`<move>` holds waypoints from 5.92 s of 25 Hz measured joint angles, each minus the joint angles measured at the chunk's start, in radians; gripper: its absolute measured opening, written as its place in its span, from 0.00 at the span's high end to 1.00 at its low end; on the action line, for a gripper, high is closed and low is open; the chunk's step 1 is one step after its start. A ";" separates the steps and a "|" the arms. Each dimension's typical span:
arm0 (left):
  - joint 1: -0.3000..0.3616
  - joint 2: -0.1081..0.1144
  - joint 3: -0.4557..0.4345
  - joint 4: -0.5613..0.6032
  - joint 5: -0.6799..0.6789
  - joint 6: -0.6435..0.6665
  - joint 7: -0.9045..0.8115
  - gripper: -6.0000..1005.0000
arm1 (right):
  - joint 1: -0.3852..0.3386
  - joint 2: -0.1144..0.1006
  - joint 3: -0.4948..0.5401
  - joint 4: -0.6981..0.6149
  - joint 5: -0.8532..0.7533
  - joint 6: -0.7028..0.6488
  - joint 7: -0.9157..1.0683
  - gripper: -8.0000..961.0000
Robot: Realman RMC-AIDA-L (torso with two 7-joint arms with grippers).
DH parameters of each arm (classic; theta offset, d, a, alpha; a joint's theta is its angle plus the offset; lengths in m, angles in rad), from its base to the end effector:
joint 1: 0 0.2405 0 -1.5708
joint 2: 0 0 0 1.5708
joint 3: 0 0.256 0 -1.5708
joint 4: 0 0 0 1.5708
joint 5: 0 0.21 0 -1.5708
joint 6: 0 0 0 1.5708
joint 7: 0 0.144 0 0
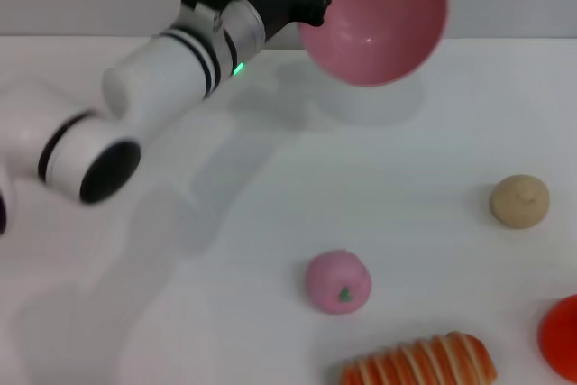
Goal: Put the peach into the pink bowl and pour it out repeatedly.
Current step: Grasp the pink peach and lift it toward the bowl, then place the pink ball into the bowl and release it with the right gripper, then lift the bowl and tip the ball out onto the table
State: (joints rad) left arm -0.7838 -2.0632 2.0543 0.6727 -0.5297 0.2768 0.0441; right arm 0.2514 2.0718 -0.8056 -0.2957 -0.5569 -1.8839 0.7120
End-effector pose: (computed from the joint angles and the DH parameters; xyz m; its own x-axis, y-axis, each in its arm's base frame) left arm -0.1258 0.4431 -0.0837 0.8658 0.0507 0.4978 0.4399 -0.5513 -0.7090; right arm 0.3093 0.2500 0.1088 0.2874 0.6099 -0.7385 -0.7400 -0.3481 -0.5755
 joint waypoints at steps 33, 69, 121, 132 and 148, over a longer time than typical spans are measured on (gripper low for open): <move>-0.189 0.013 -0.808 -0.018 -0.307 -1.039 0.702 0.95 | 0.232 -0.001 -0.200 -0.911 -1.219 0.103 1.103 0.44; -0.129 0.029 -0.950 -0.020 -0.313 -1.124 0.789 0.95 | 0.475 0.003 -0.738 -0.584 -1.655 0.598 1.402 0.57; -0.119 0.014 -0.936 -0.027 -0.306 -1.148 0.803 0.95 | 0.328 0.005 -0.544 -0.930 -1.319 0.928 1.160 0.53; -0.106 0.012 -0.917 -0.016 -0.306 -1.158 0.832 0.95 | 0.103 0.007 -0.552 -0.812 -0.469 0.932 0.506 0.53; 0.006 -0.005 -0.727 0.105 -0.594 -1.002 0.911 0.95 | 0.060 -0.003 -0.409 -0.175 0.320 0.306 -0.229 0.53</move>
State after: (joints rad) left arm -0.7777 -2.0684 1.3277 0.7780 -1.1232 -0.7254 0.9555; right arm 0.3115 2.0690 -1.2148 -0.4707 -0.2371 -1.5781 0.4831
